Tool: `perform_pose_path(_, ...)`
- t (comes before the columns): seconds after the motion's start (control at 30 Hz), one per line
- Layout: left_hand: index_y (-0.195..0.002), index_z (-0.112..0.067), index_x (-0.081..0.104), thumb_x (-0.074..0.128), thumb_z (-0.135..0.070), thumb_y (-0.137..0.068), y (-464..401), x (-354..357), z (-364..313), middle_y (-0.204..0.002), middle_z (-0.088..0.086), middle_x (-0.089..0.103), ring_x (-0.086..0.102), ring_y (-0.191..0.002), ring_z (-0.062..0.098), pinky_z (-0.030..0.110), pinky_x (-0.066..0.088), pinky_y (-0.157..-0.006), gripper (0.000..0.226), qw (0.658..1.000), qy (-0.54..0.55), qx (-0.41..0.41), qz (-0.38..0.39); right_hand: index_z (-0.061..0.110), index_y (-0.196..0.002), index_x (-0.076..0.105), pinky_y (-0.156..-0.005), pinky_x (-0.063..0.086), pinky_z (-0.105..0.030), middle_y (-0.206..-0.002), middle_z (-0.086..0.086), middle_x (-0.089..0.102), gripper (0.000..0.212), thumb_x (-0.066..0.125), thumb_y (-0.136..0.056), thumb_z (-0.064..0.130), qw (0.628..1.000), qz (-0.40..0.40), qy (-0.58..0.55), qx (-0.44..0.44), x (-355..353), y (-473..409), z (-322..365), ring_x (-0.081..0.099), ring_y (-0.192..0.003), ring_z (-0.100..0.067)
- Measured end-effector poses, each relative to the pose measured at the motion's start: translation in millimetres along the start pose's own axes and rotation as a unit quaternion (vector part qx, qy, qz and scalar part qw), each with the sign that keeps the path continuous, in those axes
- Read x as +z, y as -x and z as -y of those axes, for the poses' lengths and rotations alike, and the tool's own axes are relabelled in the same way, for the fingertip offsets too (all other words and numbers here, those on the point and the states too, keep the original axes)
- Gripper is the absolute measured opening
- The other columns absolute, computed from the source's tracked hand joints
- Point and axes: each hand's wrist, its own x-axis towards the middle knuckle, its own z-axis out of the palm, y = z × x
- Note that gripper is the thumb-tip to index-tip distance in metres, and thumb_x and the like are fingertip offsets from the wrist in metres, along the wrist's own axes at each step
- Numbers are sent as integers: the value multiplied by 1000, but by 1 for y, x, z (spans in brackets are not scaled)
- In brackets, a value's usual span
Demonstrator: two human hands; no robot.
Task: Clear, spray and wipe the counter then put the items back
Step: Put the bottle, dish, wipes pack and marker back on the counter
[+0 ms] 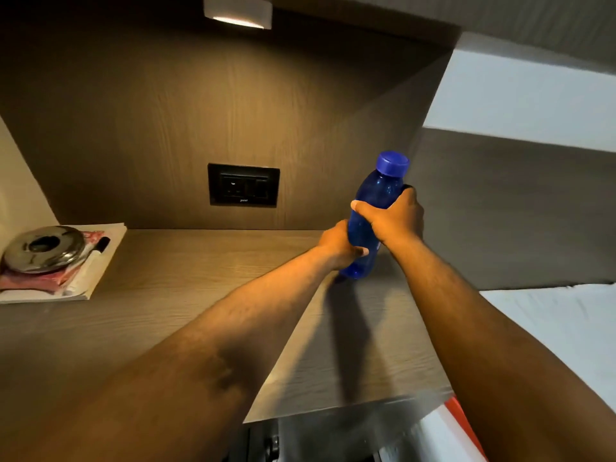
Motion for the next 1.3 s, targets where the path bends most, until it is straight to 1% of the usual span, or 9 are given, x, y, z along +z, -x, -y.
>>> perform_pose_path(0.37,-139,-13,40,69,-15,-86,-19,12,26,-136,9,55,52,-125,27,41,43,-105,61,999,28,-40,-9,16,-125,46,-60,40,-19,-112,2,58,78,86,-64,43,997,43,-61,-10,25,-5,-30,56,-91,-17)
perform_pose_path(0.47,-140,-13,39,72,-21,-84,-16,8,34,-138,9,53,51,-126,27,30,42,-94,66,999,3,-29,-30,12,-135,42,-80,49,-31,-132,-8,56,86,86,-66,39,996,40,-79,7,30,2,-27,59,-115,-28)
perform_pose_path(0.53,-142,-13,39,74,-26,-82,-12,-3,43,-140,10,51,51,-126,27,31,44,-93,71,998,-11,-38,-46,9,-149,29,-105,42,-45,-152,-18,36,102,85,-69,39,998,-13,-54,30,35,15,-21,38,-139,-37)
perform_pose_path(0.67,-132,-13,52,74,-30,-82,10,-67,79,-132,12,58,55,-120,26,33,47,-95,57,988,-44,-72,-130,-2,-150,29,-119,19,-43,-158,-29,19,91,77,-79,29,977,-153,-71,-129,57,55,18,19,-147,-41)
perform_pose_path(0.9,-122,-7,61,73,-27,-83,86,-221,160,-127,14,62,57,-116,29,31,42,-95,46,921,-44,-197,-333,-4,-130,56,-109,34,-43,-131,-25,57,57,73,-83,22,967,66,-103,-222,146,119,126,50,-126,-40)
perform_pose_path(1.03,-105,-8,69,66,-24,-85,145,-286,195,-112,15,69,62,-96,29,31,45,-78,25,866,-33,-259,-426,7,-115,66,-85,48,-35,-108,-13,70,43,67,-87,39,944,288,-76,-144,207,165,173,63,-103,-29)
perform_pose_path(1.1,-112,-8,67,60,-15,-86,173,-306,210,-118,17,66,62,-104,33,31,49,-84,28,836,-3,-280,-473,7,-100,66,-71,46,-33,-97,-13,69,38,67,-86,43,916,365,-44,-161,237,188,188,61,-90,-29)
perform_pose_path(1.2,-126,-6,57,55,-8,-87,200,-315,224,-129,20,58,58,-114,35,39,50,-96,40,791,76,-298,-529,3,-113,63,-83,52,-40,-114,-18,68,44,64,-90,40,881,432,1,-194,272,218,202,63,-103,-35)
perform_pose_path(1.3,-132,-7,54,54,-7,-88,205,-316,228,-135,16,55,54,-120,30,32,47,-96,44,787,109,-278,-540,3,-114,63,-91,53,-44,-116,-19,68,40,59,-94,37,870,457,24,-183,294,231,209,63,-107,-36)
